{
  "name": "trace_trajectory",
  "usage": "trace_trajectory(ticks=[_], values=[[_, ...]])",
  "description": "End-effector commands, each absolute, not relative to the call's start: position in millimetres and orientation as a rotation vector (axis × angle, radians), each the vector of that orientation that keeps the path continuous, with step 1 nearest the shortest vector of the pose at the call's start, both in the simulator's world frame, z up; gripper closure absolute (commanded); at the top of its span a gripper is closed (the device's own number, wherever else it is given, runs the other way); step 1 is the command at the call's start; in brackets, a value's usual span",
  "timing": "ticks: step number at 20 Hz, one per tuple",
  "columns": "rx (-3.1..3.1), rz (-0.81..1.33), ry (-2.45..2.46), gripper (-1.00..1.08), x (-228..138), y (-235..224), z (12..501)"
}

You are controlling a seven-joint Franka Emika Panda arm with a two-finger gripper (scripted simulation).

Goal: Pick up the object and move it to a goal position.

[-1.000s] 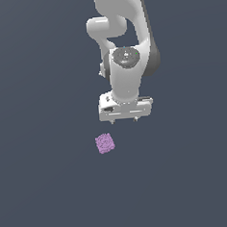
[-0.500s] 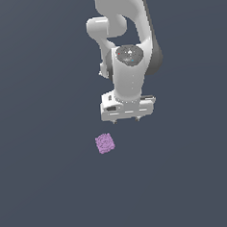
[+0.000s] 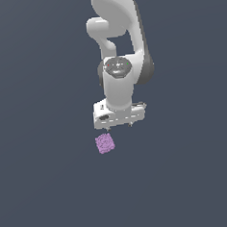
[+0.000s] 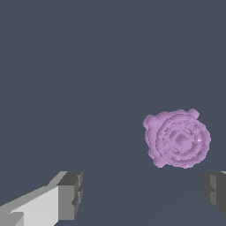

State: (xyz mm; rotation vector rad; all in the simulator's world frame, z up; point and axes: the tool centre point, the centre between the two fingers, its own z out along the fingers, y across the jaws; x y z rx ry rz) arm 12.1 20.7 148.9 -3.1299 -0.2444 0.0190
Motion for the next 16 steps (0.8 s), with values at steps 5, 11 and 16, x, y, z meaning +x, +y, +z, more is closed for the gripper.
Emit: trace_trajectory(ticks=[5, 11, 16], values=[[-3.117, 0.010, -0.378, -0.92, 23, -15, 121], [-3.105, 0.003, -0.471, -0.92, 28, -40, 101], [-3.099, 0.001, -0.513, -0.92, 30, -51, 92]])
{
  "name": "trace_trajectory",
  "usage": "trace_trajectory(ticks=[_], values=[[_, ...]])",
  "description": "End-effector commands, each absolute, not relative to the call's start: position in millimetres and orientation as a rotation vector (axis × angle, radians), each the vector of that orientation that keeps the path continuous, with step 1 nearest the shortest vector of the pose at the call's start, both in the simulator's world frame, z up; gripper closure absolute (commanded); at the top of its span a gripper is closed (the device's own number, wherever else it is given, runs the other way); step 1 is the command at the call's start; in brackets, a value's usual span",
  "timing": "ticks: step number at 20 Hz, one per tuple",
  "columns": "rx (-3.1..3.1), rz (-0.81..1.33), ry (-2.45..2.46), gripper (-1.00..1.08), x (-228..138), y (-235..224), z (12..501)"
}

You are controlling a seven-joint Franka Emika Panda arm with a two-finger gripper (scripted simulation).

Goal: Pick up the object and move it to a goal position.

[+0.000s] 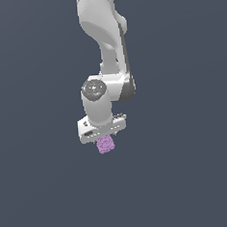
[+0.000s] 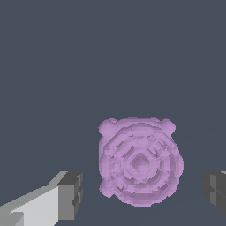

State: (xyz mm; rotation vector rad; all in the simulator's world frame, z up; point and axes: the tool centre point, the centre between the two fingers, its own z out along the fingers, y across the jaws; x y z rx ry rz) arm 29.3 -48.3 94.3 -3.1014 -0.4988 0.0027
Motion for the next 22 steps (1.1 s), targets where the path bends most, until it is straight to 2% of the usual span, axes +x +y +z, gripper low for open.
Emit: trace_trajectory(ticks=[1, 8, 17, 22], values=[[-3.099, 0.000, -0.517, -0.92, 30, -52, 91], [-3.099, 0.001, -0.517, -0.92, 30, -53, 87], [-3.098, 0.000, -0.522, -0.92, 29, -54, 46], [-3.098, 0.000, -0.523, -0.92, 30, -54, 40]])
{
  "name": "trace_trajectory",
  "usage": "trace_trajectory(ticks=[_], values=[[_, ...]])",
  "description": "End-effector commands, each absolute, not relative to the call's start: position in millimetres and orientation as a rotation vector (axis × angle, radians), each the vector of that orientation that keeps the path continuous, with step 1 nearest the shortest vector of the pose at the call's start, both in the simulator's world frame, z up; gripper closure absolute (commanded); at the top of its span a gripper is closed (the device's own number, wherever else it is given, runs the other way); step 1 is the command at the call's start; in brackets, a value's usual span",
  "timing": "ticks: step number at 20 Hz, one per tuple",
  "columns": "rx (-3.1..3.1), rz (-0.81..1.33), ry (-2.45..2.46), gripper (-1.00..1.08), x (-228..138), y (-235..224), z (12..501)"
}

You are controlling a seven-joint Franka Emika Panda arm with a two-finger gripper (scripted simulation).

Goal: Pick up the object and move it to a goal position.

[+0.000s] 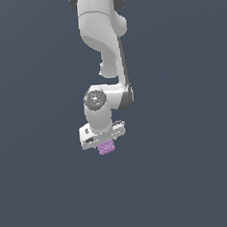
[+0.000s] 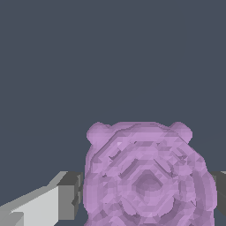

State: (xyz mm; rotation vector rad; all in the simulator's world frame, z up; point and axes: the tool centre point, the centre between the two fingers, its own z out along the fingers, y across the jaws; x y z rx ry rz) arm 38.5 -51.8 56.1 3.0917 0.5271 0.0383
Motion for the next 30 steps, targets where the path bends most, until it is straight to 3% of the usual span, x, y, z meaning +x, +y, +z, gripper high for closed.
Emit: trace_trajectory(ticks=[1, 10, 21, 30], values=[[3.098, 0.000, 0.523, 1.08, 30, -54, 40], [3.098, 0.000, 0.523, 1.08, 30, -54, 40], [3.092, 0.037, 0.524, 1.08, 50, -53, 81], [3.094, 0.025, 0.524, 1.08, 76, -51, 143]])
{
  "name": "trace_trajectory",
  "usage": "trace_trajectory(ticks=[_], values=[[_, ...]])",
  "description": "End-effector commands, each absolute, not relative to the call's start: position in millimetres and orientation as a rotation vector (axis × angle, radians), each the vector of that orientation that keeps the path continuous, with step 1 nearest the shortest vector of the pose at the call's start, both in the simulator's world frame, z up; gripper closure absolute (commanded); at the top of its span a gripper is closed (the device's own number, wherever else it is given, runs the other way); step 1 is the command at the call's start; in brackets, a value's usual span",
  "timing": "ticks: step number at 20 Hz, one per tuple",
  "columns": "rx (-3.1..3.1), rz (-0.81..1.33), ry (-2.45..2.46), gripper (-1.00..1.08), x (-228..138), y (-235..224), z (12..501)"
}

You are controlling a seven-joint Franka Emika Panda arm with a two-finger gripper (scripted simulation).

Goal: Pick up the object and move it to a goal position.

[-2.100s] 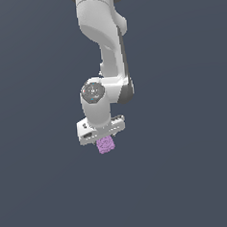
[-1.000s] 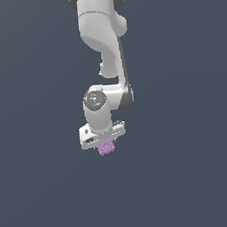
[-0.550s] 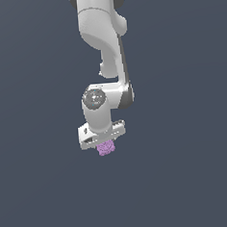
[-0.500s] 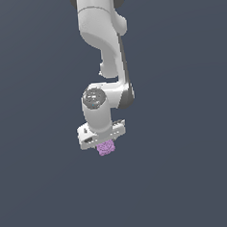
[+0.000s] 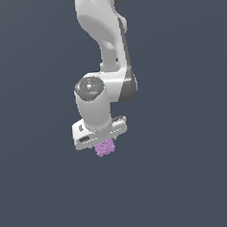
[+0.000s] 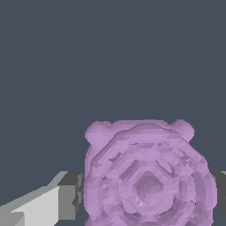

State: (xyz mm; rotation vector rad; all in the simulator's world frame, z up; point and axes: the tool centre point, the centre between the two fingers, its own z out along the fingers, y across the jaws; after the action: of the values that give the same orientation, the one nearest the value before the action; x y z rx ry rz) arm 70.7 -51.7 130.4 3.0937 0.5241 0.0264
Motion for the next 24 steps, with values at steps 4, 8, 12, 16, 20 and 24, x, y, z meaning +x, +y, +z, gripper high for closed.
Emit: trace_trajectory(ticks=[4, 8, 12, 16, 20, 24], values=[[3.095, 0.018, 0.524, 1.08, 90, -51, 175], [3.096, 0.012, 0.524, 1.08, 104, -51, 205], [3.097, 0.007, 0.523, 1.08, 116, -50, 229], [3.097, 0.004, 0.523, 1.08, 125, -50, 246], [3.097, 0.002, 0.523, 1.08, 131, -50, 257], [3.098, 0.000, 0.523, 1.08, 134, -50, 262]])
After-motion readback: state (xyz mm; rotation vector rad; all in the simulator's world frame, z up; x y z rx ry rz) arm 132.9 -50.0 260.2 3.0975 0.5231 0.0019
